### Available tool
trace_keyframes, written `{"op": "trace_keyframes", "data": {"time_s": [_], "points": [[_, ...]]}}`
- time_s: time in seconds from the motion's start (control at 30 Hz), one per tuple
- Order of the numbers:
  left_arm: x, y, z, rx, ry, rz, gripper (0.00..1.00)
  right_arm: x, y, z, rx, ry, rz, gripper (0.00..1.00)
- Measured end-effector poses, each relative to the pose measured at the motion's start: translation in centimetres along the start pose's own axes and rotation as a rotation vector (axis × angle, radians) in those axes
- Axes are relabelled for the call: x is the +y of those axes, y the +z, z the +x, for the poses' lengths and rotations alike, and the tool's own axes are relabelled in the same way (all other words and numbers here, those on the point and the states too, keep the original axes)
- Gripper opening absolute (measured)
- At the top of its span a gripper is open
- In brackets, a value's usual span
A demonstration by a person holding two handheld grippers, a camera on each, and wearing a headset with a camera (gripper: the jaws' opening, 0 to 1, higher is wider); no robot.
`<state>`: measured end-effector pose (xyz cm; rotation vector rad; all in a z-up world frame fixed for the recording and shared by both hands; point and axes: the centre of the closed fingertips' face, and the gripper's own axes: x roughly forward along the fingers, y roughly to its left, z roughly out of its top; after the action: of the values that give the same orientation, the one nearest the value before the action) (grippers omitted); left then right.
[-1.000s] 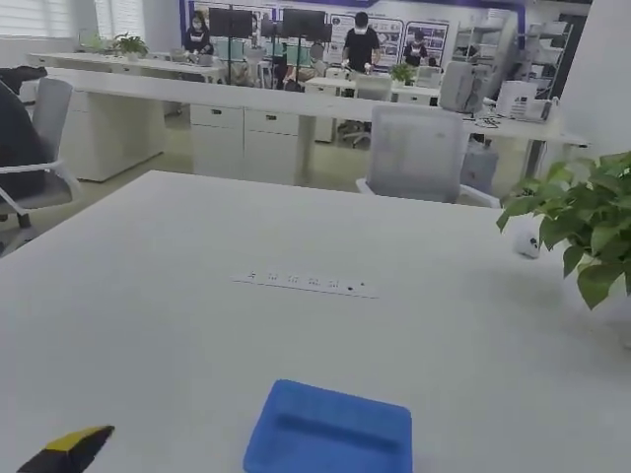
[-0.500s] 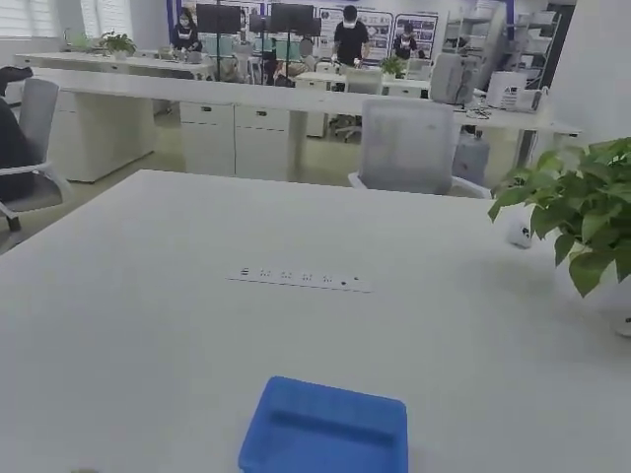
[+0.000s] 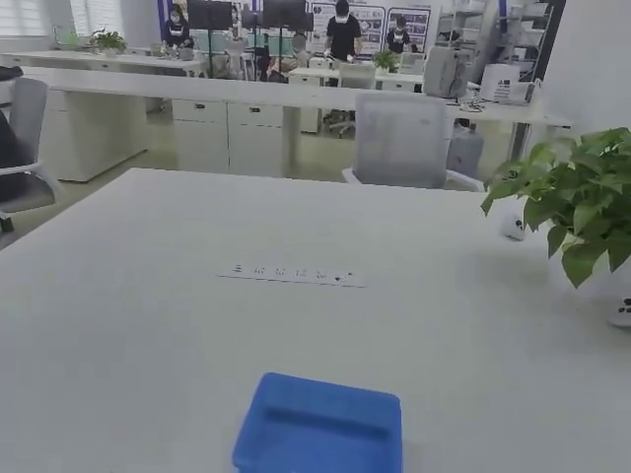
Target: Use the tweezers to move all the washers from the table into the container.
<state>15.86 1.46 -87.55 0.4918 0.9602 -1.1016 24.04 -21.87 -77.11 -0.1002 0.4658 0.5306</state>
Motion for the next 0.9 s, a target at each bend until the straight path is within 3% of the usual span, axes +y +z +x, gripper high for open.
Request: {"op": "trace_keyframes", "data": {"time_s": [0.07,0.13,0.5,0.7,0.9], "points": [[0.4,-0.2,0.2,0.035,0.03,0.047,0.13,0.0,-0.1,0.1,0.005,0.004,0.001,0.31],[0.3,-0.2,0.4,0.057,0.026,0.079,0.11,0.0,-0.1,0.1,0.003,0.011,0.002,0.3],[0.6,0.3,0.7,0.08,0.044,0.173,0.0,-0.1,-0.3,0.1,0.006,0.019,-0.002,0.27],[0.0,0.3,0.3,0.053,0.038,0.208,0.0,0.0,-0.5,0.2,0.012,0.029,-0.009,0.25],[-0.8,1.9,-1.7,-0.04,0.058,0.21,0.0,0.2,-0.5,0.2,0.012,0.042,-0.011,0.22]]}}
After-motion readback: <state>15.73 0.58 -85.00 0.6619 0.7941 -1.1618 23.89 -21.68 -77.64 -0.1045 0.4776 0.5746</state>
